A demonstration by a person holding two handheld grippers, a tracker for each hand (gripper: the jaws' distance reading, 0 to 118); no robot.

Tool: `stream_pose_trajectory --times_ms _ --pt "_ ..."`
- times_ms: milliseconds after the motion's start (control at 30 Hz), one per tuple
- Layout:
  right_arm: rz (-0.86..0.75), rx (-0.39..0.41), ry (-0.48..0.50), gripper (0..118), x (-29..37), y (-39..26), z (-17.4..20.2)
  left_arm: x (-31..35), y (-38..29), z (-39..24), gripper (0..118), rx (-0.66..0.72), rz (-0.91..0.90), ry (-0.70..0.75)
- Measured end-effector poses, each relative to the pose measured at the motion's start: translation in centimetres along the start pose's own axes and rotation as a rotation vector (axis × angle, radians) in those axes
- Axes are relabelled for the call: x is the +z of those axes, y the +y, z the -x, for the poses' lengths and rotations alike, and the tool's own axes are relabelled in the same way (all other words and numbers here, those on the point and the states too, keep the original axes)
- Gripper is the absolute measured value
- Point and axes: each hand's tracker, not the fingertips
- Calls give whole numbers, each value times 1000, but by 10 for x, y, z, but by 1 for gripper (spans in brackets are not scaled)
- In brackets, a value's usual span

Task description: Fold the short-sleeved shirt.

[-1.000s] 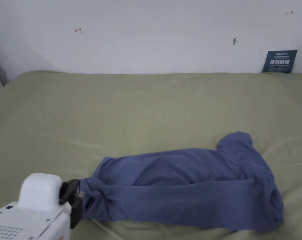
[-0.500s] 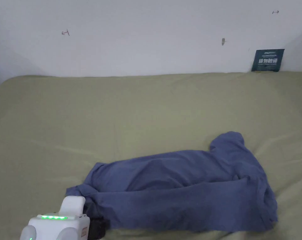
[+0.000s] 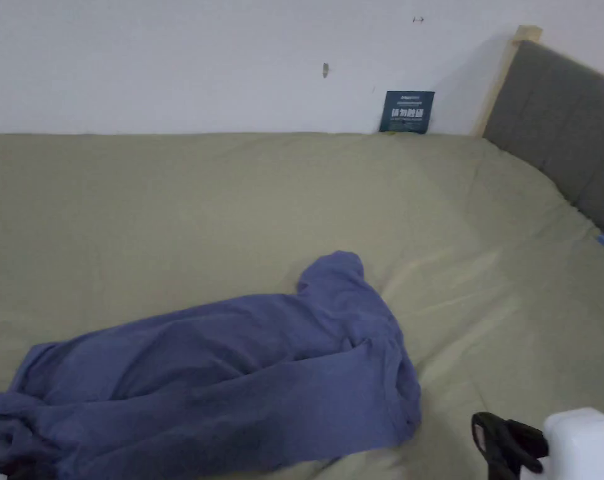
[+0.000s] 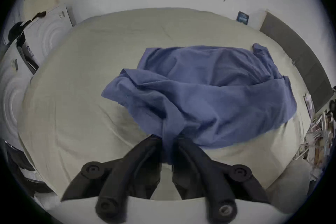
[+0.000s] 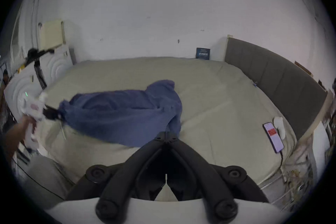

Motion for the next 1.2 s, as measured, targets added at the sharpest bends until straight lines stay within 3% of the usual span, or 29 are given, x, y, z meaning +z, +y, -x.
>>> stream_pose_trajectory --times_ms 67,133,167,200,233,267,300,400,533,567,600,667,700,733,867,1000,1200 --pt "42 88 44 1 -33 -11 0 9 1 2 8 11 -14 -6" --pt "82 115 102 2 -64 -20 0 15 3 2 8 43 -9 -25" --pt "105 107 143 12 -82 -24 -2 17 4 2 8 51 -11 -26" --pt "117 104 144 42 -96 -27 -2 19 5 3 8 53 -11 -25" --pt "151 137 79 94 -114 -29 1 20 5 2 8 64 -6 -30" --pt "196 186 22 116 -131 -30 5 22 6 1 8 67 -7 -27" --pt "166 191 24 118 -141 -32 6 22 7 0 8 68 -6 -25" --pt "248 114 64 118 -174 -30 4 26 8 -6 8 75 3 -21" --pt "329 95 65 115 -204 -38 1 24 9 -8 8 82 17 -14" --pt "337 72 87 104 -205 -40 -1 24 9 -8 8 88 19 -15" --pt "315 52 120 83 -202 -40 0 25 8 -9 8 93 18 -16" --pt "292 80 92 57 -194 -38 7 26 8 -6 8 100 19 -21" --pt "303 86 116 30 -189 -36 7 27 8 -6 8 103 20 -23" --pt "301 89 149 13 -186 -35 8 28 7 -6 8 107 20 -27" --pt "267 119 164 13 -164 -31 13 33 2 1 8 112 19 -31" --pt "193 56 230 13 -130 -16 1 52 -2 5 8 116 -4 -50" --pt "168 62 279 13 -75 -11 -7 74 -16 22 8 90 -10 -56"
